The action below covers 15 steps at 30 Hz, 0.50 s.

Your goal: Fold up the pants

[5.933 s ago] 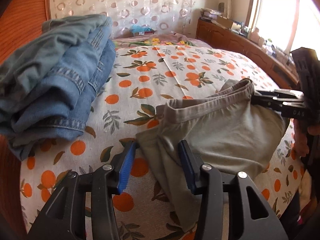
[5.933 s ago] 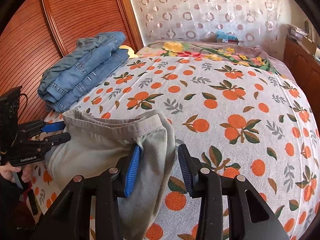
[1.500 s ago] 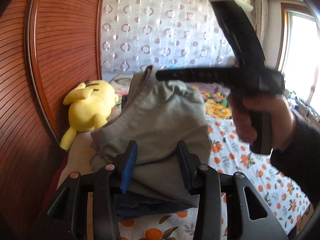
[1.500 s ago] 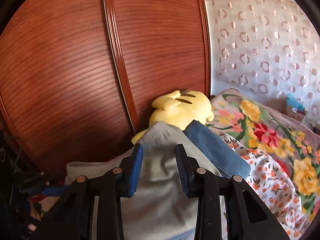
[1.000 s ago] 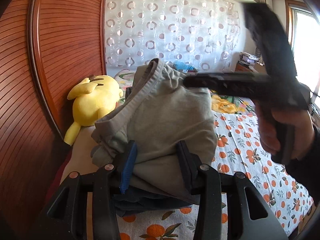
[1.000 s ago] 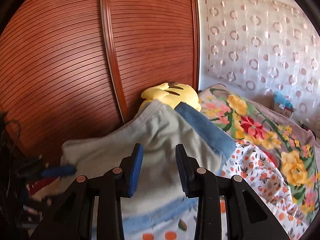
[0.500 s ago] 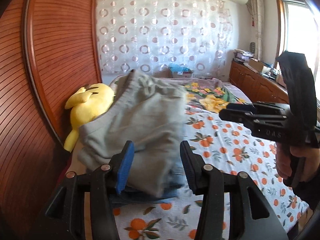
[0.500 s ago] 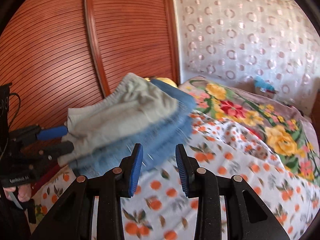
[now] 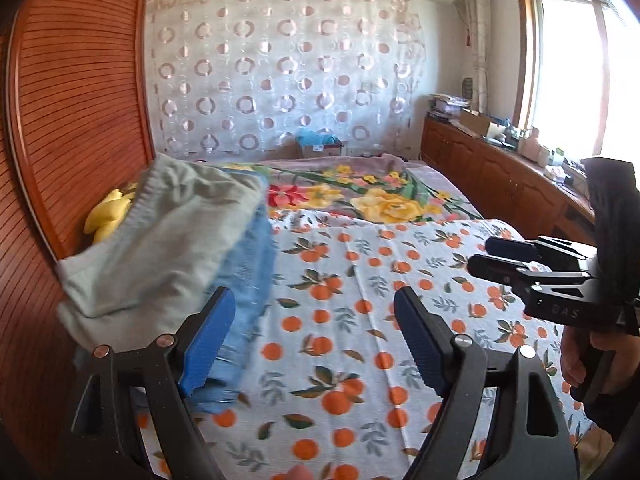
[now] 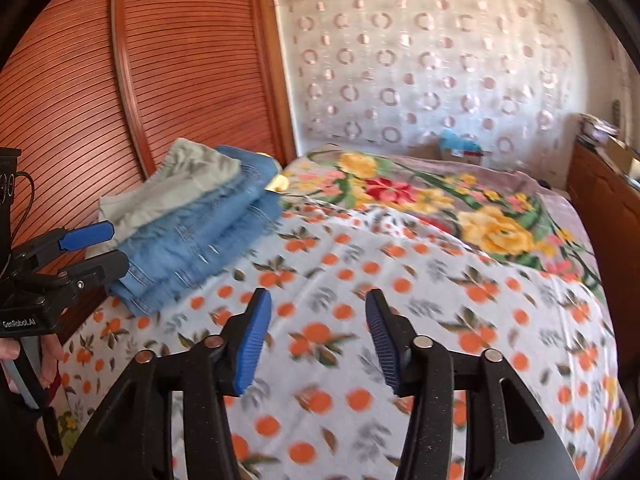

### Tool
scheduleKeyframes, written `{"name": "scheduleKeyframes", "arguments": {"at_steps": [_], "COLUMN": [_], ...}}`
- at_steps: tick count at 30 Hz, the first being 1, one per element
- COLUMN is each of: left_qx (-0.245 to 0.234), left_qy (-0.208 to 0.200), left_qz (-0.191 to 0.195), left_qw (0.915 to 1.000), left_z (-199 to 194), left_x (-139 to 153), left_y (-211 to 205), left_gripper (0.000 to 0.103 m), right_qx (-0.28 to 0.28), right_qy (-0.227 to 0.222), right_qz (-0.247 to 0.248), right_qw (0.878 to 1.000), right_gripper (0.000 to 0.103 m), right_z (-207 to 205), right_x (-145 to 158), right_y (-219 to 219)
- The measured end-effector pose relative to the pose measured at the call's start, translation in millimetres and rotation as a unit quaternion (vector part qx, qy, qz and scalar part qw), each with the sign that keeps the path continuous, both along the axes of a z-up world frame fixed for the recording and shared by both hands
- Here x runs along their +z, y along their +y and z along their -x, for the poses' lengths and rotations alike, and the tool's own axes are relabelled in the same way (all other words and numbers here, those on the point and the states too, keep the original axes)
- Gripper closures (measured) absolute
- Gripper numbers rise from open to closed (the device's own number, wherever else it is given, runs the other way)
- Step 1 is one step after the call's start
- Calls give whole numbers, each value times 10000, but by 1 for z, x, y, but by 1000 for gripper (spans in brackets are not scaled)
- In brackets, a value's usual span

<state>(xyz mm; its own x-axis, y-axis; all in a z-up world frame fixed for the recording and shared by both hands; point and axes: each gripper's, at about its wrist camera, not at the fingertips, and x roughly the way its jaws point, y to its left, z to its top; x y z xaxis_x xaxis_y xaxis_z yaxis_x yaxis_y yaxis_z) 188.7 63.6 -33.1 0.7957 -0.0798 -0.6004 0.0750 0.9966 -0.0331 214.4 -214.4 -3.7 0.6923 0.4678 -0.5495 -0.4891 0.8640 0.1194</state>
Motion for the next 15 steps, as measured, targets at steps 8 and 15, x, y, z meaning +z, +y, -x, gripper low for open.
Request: {"name": "scheduleKeyframes", "arguments": {"at_steps": [8, 15], "left_qx": [-435, -477], "left_qy": [30, -30], "left_qz": [-109, -112], "left_qw": [9990, 9988], "left_z": [6, 24], "left_x": [-5, 1], "left_y": [-45, -70], "left_gripper": [21, 21], "right_qx": [-641, -1012], "right_qy": [90, -46], "right_qz": [-17, 41], "right_qw": [9979, 9948], "right_gripper": [45, 45], "right_z": [42, 92], "right_x": [3, 18], "right_y": [-21, -21]}}
